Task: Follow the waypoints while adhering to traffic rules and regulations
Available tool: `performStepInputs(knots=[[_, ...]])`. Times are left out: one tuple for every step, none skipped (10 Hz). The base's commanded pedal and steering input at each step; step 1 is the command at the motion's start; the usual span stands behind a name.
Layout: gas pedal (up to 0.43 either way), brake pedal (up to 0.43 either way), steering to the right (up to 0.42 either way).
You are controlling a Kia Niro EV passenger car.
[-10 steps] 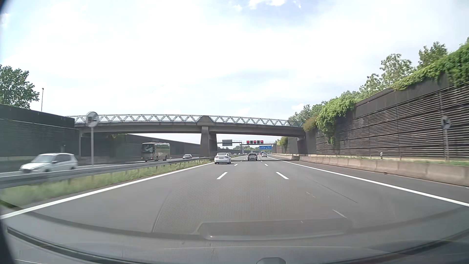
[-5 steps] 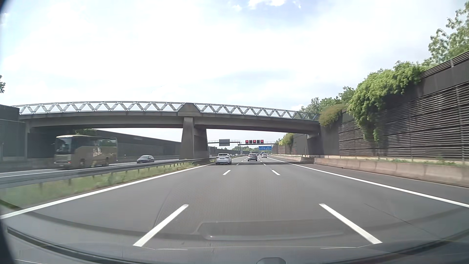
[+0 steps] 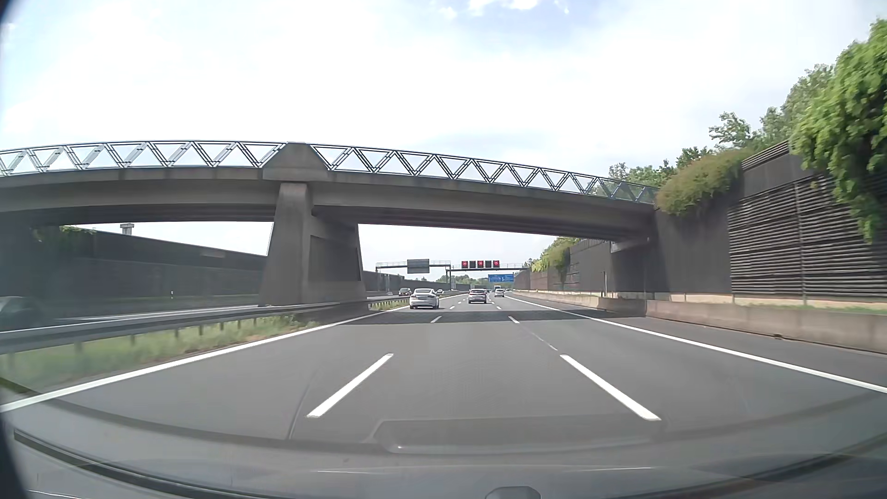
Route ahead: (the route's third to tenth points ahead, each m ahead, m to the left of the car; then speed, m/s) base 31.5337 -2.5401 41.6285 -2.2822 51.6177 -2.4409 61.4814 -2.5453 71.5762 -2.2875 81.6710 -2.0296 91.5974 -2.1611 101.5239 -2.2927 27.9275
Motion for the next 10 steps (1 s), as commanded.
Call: performStepInputs(knots=[[0.287,0.0,0.001],[0.287,0.0,0.001],[0.287,0.0,0.002],[0.287,0.0,0.002],[0.311,0.0,0.001],[0.311,0.0,0.001],[0.311,0.0,0.001],[0.311,0.0,0.001],[0.311,0.0,0.001],[0.311,0.0,0.001]])
